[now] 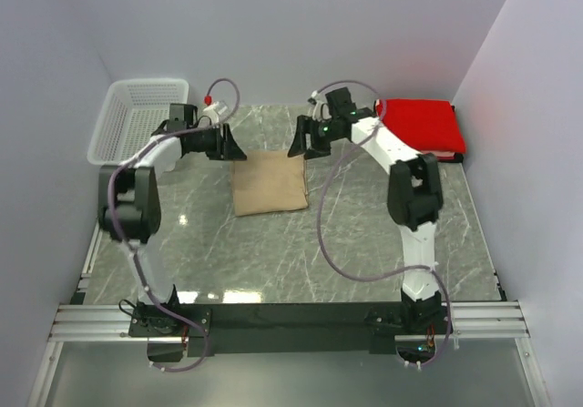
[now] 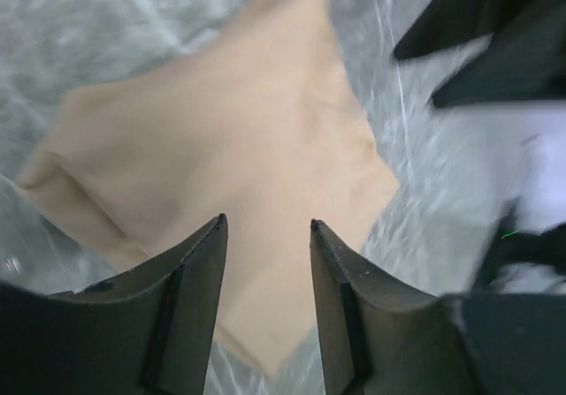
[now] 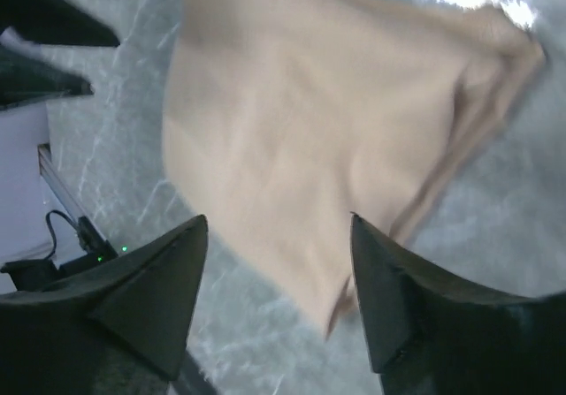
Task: Fold and stack the t-shirts
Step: Fold the tshirt, then neatly place the folded tshirt to the corner
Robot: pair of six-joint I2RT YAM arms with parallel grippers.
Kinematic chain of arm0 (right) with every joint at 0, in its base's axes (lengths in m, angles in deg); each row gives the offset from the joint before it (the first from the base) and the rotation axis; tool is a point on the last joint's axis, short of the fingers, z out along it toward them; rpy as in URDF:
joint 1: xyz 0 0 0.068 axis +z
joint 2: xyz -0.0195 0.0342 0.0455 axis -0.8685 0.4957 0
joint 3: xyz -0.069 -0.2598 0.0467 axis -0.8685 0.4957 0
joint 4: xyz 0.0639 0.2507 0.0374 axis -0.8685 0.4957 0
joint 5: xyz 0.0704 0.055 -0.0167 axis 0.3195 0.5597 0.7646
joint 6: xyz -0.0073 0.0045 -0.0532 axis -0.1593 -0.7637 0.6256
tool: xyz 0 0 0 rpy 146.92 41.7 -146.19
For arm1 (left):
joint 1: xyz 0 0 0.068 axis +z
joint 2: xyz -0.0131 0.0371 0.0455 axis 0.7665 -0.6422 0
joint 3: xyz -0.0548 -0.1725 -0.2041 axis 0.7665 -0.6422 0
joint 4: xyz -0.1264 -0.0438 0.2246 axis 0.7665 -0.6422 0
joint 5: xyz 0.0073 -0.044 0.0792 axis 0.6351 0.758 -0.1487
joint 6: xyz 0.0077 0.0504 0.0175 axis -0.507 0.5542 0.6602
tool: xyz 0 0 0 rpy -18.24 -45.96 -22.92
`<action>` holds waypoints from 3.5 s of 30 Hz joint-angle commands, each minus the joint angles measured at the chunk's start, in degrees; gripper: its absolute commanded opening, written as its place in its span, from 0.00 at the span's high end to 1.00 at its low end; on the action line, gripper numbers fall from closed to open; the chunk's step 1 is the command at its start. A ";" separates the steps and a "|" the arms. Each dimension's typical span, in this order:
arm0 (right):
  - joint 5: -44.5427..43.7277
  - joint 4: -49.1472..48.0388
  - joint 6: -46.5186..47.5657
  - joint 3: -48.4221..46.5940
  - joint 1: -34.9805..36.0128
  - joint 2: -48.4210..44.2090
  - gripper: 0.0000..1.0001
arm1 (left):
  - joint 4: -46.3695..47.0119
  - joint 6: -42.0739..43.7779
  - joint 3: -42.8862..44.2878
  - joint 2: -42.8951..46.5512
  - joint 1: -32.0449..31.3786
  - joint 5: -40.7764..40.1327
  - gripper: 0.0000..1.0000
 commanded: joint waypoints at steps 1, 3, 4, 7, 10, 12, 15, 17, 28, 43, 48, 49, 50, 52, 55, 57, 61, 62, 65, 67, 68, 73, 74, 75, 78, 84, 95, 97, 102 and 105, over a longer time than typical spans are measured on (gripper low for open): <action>-6.61 0.16 1.02 6.29 -1.48 -12.45 0.25 | -2.07 17.21 -8.56 14.66 -5.28 -8.01 0.51; -7.59 2.27 2.34 10.67 -2.53 -14.65 0.17 | 0.83 23.54 -16.63 21.34 -11.08 -12.42 0.50; -6.89 2.80 2.69 12.18 -3.15 -15.01 0.16 | 3.54 25.39 -19.03 23.19 -13.18 -16.26 0.50; -3.37 2.02 1.73 17.98 -5.87 -16.06 0.16 | 9.87 30.58 -25.81 27.33 -22.06 -22.60 0.50; -2.32 -0.44 -1.34 22.03 -7.63 -16.24 0.19 | 14.53 33.66 -28.10 27.34 -29.71 -26.40 0.51; -2.23 -1.50 -3.19 23.44 -8.16 -15.72 0.20 | 16.39 35.07 -28.37 25.59 -34.02 -30.00 0.51; -0.47 -3.69 -6.53 25.28 -9.57 -14.49 0.21 | 18.84 37.36 -27.84 22.25 -38.51 -34.66 0.51; 0.84 -5.97 -8.28 26.34 -10.36 -14.14 0.21 | 20.52 39.63 -27.67 19.97 -40.70 -37.64 0.52; 3.66 -9.76 -10.31 31.35 -10.89 -13.34 0.22 | 23.87 44.66 -24.51 10.47 -43.09 -44.42 0.56; 7.70 -30.76 -26.12 40.32 -9.92 -13.08 0.22 | 19.21 34.12 -20.02 15.29 -39.85 -35.47 0.99; 7.35 -37.35 -31.66 41.11 -7.82 -12.20 0.19 | 19.65 30.25 -18.53 16.97 -38.34 -32.39 0.99; 7.27 -38.84 -34.28 41.55 -7.55 -12.03 0.18 | 19.30 29.55 -18.26 16.97 -37.99 -31.95 0.99; 6.74 -41.55 -35.44 42.33 -7.38 -12.03 0.17 | 19.12 29.19 -17.56 16.97 -37.82 -31.77 0.99; 6.04 -43.86 -38.25 42.87 -6.41 -12.03 0.16 | 18.69 29.01 -17.21 16.79 -37.64 -31.25 0.99; 4.46 -48.94 -42.64 42.78 -4.92 -11.33 0.15 | 18.68 29.01 -17.03 16.79 -37.46 -30.46 0.99; 2.36 -50.45 -44.93 42.17 -4.12 -10.27 0.14 | 18.77 28.93 -17.03 16.62 -37.46 -30.36 0.99; -2.56 -53.26 -48.80 40.67 -2.63 -7.55 0.13 | 18.33 26.91 -15.28 15.13 -37.11 -29.67 0.99; -3.62 -53.44 -49.07 40.50 -2.45 -7.19 0.13 | 18.33 26.64 -14.92 14.95 -37.02 -29.49 0.99; -7.14 -51.35 -48.82 38.49 -2.45 -5.26 0.14 | 18.33 25.85 -13.96 14.42 -36.76 -29.05 0.99; -8.46 -49.33 -47.15 37.07 -2.28 -3.77 0.16 | 18.16 25.59 -13.52 14.25 -36.32 -28.70 0.99; -9.86 -49.05 -46.71 36.11 -2.10 -3.59 0.18 | 17.81 25.59 -13.43 14.07 -36.23 -28.26 0.99; -12.77 -46.87 -45.30 33.03 -1.49 -1.22 0.27 | 17.54 25.94 -13.60 14.16 -35.62 -27.64 0.99; -13.21 -46.59 -44.86 31.89 -1.40 -0.87 0.29 | 17.63 26.02 -13.52 14.07 -35.44 -27.55 0.99; -13.13 -46.85 -44.60 31.62 -1.31 -0.60 0.32 | 17.63 26.03 -13.43 13.98 -35.44 -27.55 0.99; -12.60 -47.38 -43.99 30.92 -0.87 0.10 0.45 | 17.63 25.94 -13.08 13.46 -35.09 -27.55 0.99; -13.21 -42.56 -37.24 27.67 -0.61 -0.25 1.00 | 17.63 25.32 -12.37 13.45 -34.83 -27.29 0.99; -27.25 -16.28 -4.71 12.55 -2.88 -7.36 1.00 | 9.20 18.92 -7.36 16.97 -30.53 -28.43 0.36; -29.46 -13.12 0.48 10.97 -3.50 -8.16 1.00 | 7.00 18.29 -6.58 17.58 -28.42 -28.61 0.34; -35.36 -8.98 11.12 7.11 -6.13 -9.91 1.00 | 4.53 17.59 -7.01 18.81 -25.25 -30.10 0.32; -37.73 -6.96 15.94 5.26 -7.46 -10.61 1.00 | 3.92 17.24 -7.54 19.08 -24.20 -30.19 0.22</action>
